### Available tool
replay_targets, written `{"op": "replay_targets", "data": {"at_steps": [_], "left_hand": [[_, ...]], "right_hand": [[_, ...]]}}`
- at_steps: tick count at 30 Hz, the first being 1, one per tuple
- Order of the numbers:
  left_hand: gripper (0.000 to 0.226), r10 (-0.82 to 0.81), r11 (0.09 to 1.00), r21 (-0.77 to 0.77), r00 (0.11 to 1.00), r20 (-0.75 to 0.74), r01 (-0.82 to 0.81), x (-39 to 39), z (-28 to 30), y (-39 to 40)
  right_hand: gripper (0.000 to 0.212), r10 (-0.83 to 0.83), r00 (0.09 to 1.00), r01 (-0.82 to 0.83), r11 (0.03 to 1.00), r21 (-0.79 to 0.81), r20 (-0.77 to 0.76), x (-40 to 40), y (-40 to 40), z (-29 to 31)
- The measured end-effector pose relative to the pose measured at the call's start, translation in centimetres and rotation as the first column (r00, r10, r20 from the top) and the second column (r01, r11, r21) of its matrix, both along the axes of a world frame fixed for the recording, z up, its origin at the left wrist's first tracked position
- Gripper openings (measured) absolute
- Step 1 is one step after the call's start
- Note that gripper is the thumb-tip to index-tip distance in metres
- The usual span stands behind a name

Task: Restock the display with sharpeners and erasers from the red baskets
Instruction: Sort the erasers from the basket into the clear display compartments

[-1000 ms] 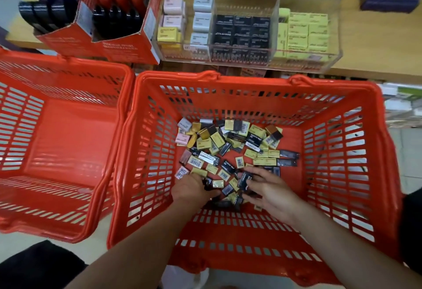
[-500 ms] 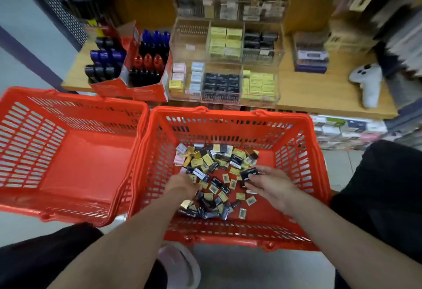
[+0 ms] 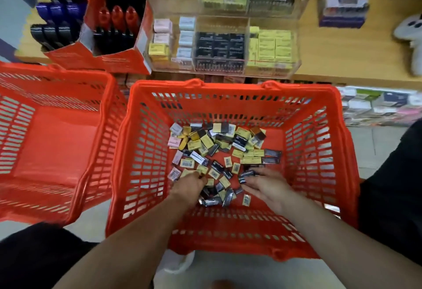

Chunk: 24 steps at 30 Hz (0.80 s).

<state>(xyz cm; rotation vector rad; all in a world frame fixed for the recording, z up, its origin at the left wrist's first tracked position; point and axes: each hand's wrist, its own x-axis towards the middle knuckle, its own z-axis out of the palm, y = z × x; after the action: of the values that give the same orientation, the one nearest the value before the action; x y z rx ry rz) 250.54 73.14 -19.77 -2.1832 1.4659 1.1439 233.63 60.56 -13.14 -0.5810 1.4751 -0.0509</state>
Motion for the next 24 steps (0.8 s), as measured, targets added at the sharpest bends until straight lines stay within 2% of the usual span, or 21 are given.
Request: {"op": "replay_targets", "data": {"at_steps": [2, 4, 6, 10, 12, 14, 16, 19, 21, 24], "left_hand": [[0.034, -0.02, 0.997, -0.069, 1.0, -0.006, 0.019, 0.0, -1.4, 0.5], [0.033, -0.156, 0.976, -0.144, 0.986, 0.058, 0.163, 0.4, -1.6, 1.0], [0.031, -0.181, 0.962, -0.203, 0.983, 0.031, 0.184, 0.9, -0.8, 1.1], [0.029, -0.029, 0.94, -0.341, 0.999, -0.019, 0.021, 2.8, 5.2, -1.4], [0.027, 0.02, 0.898, -0.436, 0.997, -0.071, -0.049, 3.4, 10.0, -3.0], [0.025, 0.043, 0.847, -0.522, 0.991, -0.124, -0.102, 3.9, 15.4, -4.2], [0.026, 0.03, 0.779, -0.614, 0.986, -0.167, -0.128, 4.0, 20.8, -4.9], [0.023, -0.008, 0.641, -0.763, 0.993, -0.122, -0.088, 3.6, 27.7, -5.3], [0.023, -0.049, 0.508, -0.861, 0.997, -0.061, -0.028, 3.2, 31.3, -5.3], [0.029, -0.1, 0.33, -0.938, 0.992, 0.079, 0.108, 2.9, 34.7, -5.8]], "right_hand": [[0.027, -0.006, 1.0, 0.007, 1.0, 0.013, -0.012, 0.0, -0.3, -0.8], [0.027, -0.003, 1.0, 0.003, 1.0, 0.016, -0.019, 0.1, -0.4, -0.9], [0.024, -0.012, 1.0, 0.012, 1.0, 0.025, -0.004, 0.2, -0.4, -0.7], [0.032, -0.12, 0.986, 0.109, 0.989, 0.095, 0.119, 0.8, -1.0, 2.7], [0.029, -0.214, 0.953, 0.184, 0.971, 0.152, 0.214, 1.3, -1.5, 5.5], [0.021, -0.237, 0.921, 0.192, 0.967, 0.168, 0.309, 2.1, -2.0, 8.9], [0.013, -0.152, 0.912, 0.112, 0.986, 0.126, 0.38, 2.9, -2.6, 13.0], [0.014, 0.046, 0.899, -0.059, 0.998, 0.015, 0.436, 3.6, -3.6, 20.0], [0.021, 0.133, 0.87, -0.124, 0.991, -0.051, 0.475, 3.6, -4.4, 24.5], [0.031, 0.174, 0.827, -0.137, 0.985, -0.108, 0.535, 3.2, -5.5, 29.7]]}}
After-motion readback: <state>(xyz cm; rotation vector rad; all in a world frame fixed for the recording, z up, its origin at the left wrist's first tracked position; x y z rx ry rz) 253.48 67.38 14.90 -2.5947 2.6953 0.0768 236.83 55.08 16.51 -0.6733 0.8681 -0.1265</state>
